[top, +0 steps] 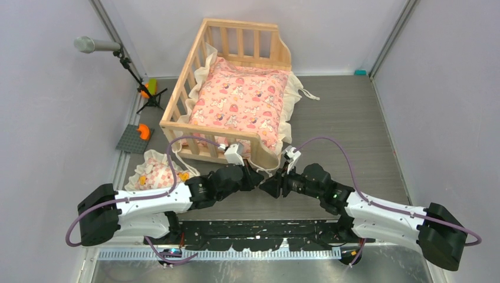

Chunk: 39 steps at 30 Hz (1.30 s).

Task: Set up the pet bed
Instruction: Tie the ropes to the bed frame.

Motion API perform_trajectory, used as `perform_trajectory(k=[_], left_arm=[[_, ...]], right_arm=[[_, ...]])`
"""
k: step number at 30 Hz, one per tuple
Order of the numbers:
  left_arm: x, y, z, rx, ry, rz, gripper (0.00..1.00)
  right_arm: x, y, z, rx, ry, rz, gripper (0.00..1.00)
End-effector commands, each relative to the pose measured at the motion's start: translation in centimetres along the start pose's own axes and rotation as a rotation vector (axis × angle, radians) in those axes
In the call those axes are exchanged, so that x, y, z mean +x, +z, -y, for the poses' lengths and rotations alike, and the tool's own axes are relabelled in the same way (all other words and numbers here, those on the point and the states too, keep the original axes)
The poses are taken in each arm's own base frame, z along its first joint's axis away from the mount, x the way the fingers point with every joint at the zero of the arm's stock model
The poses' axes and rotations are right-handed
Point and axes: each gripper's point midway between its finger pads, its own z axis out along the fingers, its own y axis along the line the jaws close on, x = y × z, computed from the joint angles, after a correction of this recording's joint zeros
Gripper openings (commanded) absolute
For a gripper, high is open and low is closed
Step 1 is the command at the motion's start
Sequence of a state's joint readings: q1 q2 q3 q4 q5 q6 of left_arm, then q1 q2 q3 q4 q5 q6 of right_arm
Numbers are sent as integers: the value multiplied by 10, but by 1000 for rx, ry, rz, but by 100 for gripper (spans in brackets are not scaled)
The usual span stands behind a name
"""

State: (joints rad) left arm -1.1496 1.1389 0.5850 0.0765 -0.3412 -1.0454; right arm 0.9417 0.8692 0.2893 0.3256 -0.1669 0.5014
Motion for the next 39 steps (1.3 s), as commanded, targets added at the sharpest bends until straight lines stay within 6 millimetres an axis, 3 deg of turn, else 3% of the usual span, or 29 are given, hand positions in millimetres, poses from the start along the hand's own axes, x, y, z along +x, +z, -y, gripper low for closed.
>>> perform_trajectory(k=[1,9,12,17,20,22,32,39], left_arm=[[-18,1,21,39,-36,50,0],[-19,1,23,48,-40,49,0],[-18,1,23,48,-40,48,0],[-19,1,23,47,-41,54,4],[-19,1,21,43,-34,54,22],[-20,-1,19,37,-27,57,33],[-32,-16,8,4,50,97,56],[-40,-35,-4,3,288,103,59]], right_arm=[[-25,9,-15,-54,-70,60,49],[-19,14,-6,-21,-89,55,47],[-22,14,-8,-33,-85,71,41],[-23,12,-16,-70,-73,81,14],[-24,10,-14,-57,-63,92,1],[-25,8,-11,-44,-58,101,0],[-27,-4,-2,25,-61,109,0],[-23,-5,0,40,-78,65,0]])
